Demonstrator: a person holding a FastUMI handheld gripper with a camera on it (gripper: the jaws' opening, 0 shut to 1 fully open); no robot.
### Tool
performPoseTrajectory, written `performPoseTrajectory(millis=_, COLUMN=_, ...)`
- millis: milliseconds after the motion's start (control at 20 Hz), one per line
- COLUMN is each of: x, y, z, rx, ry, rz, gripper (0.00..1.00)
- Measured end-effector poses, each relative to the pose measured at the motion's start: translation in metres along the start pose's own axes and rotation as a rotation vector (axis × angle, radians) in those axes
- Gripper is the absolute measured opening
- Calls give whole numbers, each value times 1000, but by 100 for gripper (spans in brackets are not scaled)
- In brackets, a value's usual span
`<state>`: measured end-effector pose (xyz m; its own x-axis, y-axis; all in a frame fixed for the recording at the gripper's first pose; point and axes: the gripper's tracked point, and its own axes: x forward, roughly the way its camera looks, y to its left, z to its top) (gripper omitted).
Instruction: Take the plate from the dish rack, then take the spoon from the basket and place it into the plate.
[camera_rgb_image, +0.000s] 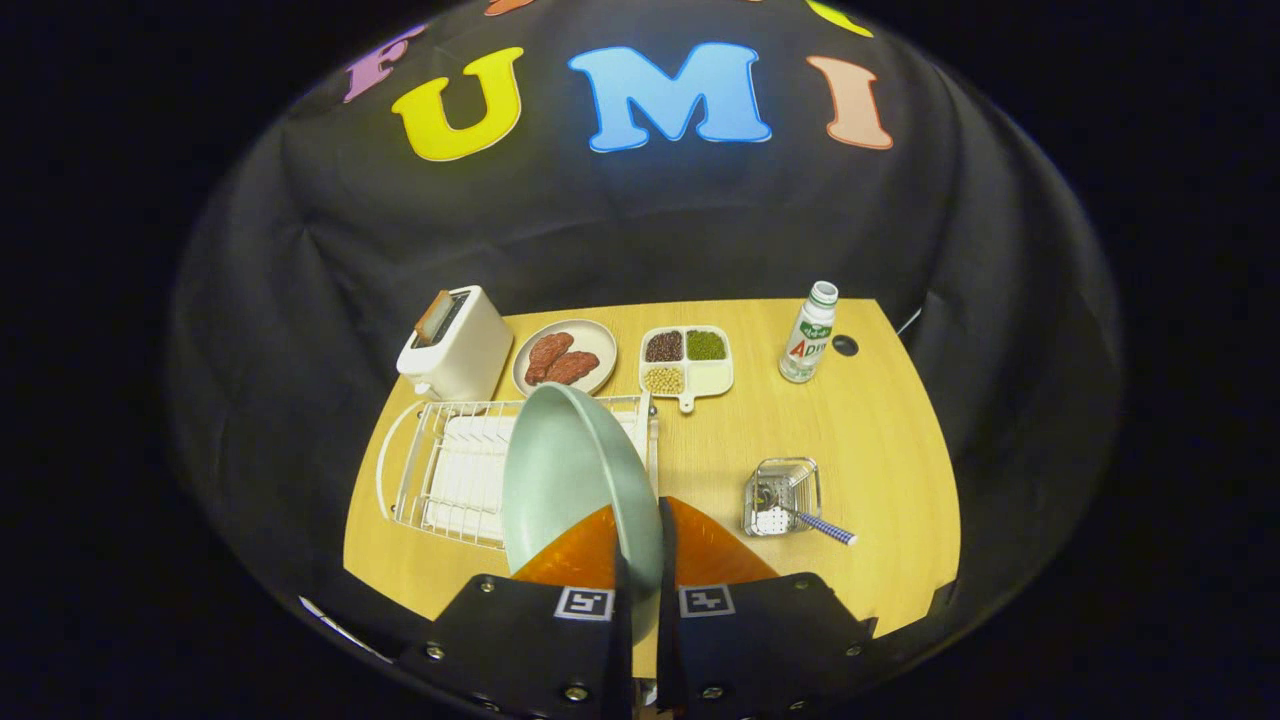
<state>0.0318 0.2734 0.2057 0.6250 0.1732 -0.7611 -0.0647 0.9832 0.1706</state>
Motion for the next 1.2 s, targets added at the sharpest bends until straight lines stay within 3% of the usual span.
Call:
performPoseTrajectory(millis=450, x=-3, y=-31, z=-72, rx=123, ry=76, rz=195, gripper=10)
performPoseTrajectory(millis=950, x=30, y=-67, z=-154, rx=169, ry=102, rz=298, gripper=10)
performPoseTrajectory(millis=1200, x=62, y=-79, z=-191, rx=263, ry=147, rz=328, gripper=9)
